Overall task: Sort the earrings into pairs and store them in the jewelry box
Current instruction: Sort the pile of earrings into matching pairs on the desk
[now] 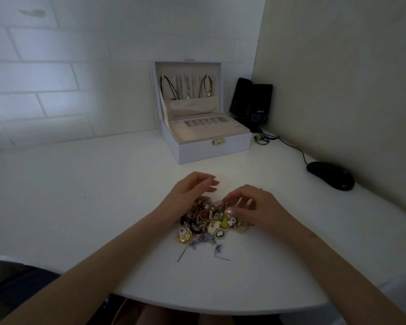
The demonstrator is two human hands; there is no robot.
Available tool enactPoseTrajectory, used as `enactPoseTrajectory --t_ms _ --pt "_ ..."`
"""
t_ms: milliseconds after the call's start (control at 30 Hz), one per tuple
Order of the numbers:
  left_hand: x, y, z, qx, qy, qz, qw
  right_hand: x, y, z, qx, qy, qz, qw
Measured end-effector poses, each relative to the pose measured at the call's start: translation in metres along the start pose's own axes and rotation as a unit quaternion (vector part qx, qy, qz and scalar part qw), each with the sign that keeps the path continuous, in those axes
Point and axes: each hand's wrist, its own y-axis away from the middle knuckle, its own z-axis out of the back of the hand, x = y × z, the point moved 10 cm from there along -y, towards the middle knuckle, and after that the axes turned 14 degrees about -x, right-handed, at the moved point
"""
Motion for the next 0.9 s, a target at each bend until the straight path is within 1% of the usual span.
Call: enactPoseTrajectory --t_ms 67,133,200,267,333,433,500,567,633,733,833,900 --pt "-0.003 -0.003 0.018 -0.045 -0.022 -0.027 0.998 0.004 0.001 -0.002 0.011 0.013 0.017 1.000" --pt "-0.009 -0.002 0.035 -0.067 -0.096 -0.080 0.990 0.006 0.002 -0.002 0.020 0.027 0.029 0.999" --pt "-0.011 0.001 0.040 -0.056 -0.198 -0.118 0.971 0.006 0.003 -0.002 0.024 0.025 0.028 0.999" --pt "-0.005 0.002 0.035 -0.019 -0.253 -0.119 0.960 0.006 0.003 0.001 0.015 0.005 0.017 1.000" --pt "-0.001 0.002 0.032 0.022 -0.236 -0.088 0.967 0.004 0.003 0.007 0.003 -0.008 0.004 1.000" --pt "-0.003 0.007 0.030 0.105 -0.154 -0.041 0.982 -0.002 0.002 0.011 0.011 -0.015 -0.020 1.000" --pt "0.002 0.017 0.022 0.189 -0.158 -0.012 0.969 -0.003 0.002 0.009 0.022 -0.017 -0.023 0.999" --pt "0.011 0.029 0.016 0.256 -0.200 0.010 0.946 -0.002 0.003 0.007 0.021 -0.009 -0.015 1.000" --pt "0.014 0.032 0.015 0.272 -0.227 0.008 0.935 0.000 0.003 0.006 0.017 0.001 -0.003 1.000" --pt "0.011 0.031 0.014 0.271 -0.241 -0.008 0.932 0.002 0.001 0.007 -0.001 0.020 0.023 1.000" --pt "0.011 0.031 0.012 0.272 -0.234 -0.011 0.933 0.015 -0.003 0.007 -0.018 0.040 0.088 0.995" --pt "0.010 0.030 0.012 0.266 -0.227 -0.017 0.937 0.025 -0.006 -0.002 0.001 0.088 0.142 0.986"
